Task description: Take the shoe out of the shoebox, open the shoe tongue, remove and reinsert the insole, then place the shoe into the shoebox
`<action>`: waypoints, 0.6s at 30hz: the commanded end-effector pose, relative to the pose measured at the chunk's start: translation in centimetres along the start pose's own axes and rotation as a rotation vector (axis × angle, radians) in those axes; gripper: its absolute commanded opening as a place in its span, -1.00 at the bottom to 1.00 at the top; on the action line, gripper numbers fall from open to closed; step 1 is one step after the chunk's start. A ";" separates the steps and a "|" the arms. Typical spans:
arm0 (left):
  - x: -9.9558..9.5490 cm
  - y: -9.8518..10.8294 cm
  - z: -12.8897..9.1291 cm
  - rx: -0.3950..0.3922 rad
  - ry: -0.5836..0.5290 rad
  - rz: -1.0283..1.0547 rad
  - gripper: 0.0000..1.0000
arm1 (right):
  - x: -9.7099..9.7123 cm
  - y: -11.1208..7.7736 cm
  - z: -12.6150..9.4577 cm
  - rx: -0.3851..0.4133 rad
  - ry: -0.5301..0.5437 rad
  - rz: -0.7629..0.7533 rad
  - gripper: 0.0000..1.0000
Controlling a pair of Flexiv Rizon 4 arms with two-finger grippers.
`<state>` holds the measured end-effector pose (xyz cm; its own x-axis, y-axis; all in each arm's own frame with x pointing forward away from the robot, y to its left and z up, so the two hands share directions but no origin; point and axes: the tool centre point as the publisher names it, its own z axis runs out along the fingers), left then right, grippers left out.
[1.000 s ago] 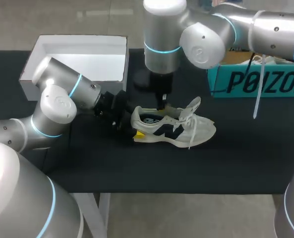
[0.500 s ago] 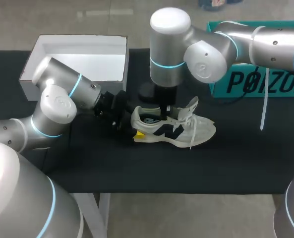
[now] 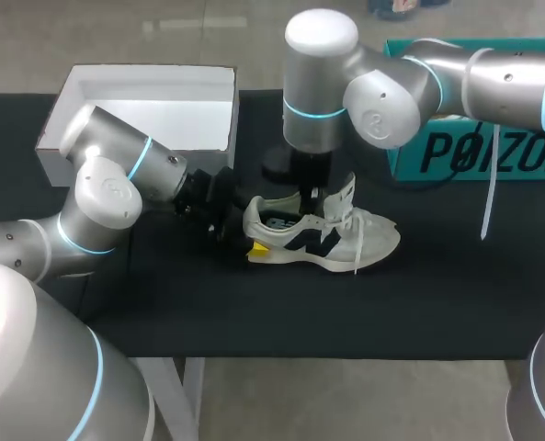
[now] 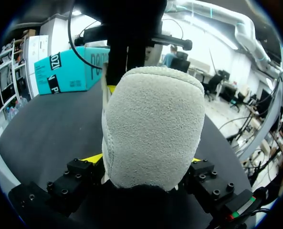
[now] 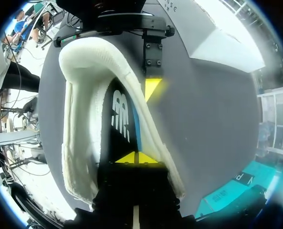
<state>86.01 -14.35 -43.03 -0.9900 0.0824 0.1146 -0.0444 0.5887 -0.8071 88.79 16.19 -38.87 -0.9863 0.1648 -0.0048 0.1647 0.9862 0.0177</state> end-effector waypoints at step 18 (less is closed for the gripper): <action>0.1 0.2 0.1 -0.001 0.000 0.001 -1.00 | 0.2 0.1 2.3 -0.001 0.056 -0.020 -0.35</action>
<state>86.03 -14.36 -43.03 -0.9900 0.0821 0.1149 -0.0449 0.5887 -0.8071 88.23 16.01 -40.14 -0.9882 0.1474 0.0408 0.1484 0.9887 0.0216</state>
